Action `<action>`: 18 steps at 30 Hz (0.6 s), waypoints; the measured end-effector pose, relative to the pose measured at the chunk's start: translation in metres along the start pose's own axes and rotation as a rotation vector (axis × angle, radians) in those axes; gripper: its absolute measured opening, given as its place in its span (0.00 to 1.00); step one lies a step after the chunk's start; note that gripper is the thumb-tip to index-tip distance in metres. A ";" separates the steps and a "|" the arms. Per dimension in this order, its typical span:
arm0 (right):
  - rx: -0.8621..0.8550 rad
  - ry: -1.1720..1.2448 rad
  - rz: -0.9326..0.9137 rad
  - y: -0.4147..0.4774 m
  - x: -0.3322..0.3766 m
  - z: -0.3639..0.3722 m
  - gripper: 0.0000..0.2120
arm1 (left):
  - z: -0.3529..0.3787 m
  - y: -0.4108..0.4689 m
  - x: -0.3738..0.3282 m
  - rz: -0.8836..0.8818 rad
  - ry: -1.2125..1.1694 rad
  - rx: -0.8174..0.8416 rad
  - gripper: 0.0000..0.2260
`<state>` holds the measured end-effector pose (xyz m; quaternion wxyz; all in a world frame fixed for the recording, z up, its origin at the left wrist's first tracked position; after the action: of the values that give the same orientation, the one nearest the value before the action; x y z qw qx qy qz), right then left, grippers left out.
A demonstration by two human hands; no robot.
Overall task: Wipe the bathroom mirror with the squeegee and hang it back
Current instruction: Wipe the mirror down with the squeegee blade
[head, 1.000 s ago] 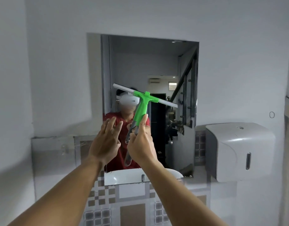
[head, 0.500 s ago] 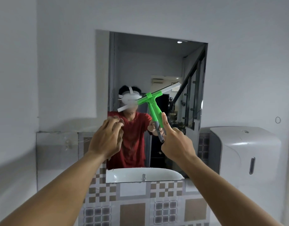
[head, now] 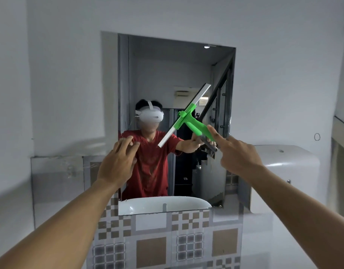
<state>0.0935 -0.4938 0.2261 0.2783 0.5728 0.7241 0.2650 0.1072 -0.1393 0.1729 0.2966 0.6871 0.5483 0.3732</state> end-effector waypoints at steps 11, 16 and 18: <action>0.063 0.327 0.189 -0.040 0.023 0.032 0.48 | -0.051 0.075 0.011 0.053 0.067 -0.159 0.25; 0.118 0.694 0.319 -0.054 0.080 0.052 0.51 | -0.096 0.137 0.028 0.127 0.188 -0.169 0.27; 0.107 0.836 0.389 -0.057 0.106 0.054 0.49 | -0.109 0.153 0.030 0.159 0.201 -0.156 0.27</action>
<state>0.0721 -0.3980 0.1374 -0.1225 0.5553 0.6660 0.4827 0.1007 -0.1446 0.3628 0.2623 0.6623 0.4886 0.5038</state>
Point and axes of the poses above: each hand's wrist, its own y-axis towards the middle knuckle, its own z-axis out of the palm, x = y × z, the point moved 1 cm from there along y, towards the middle knuckle
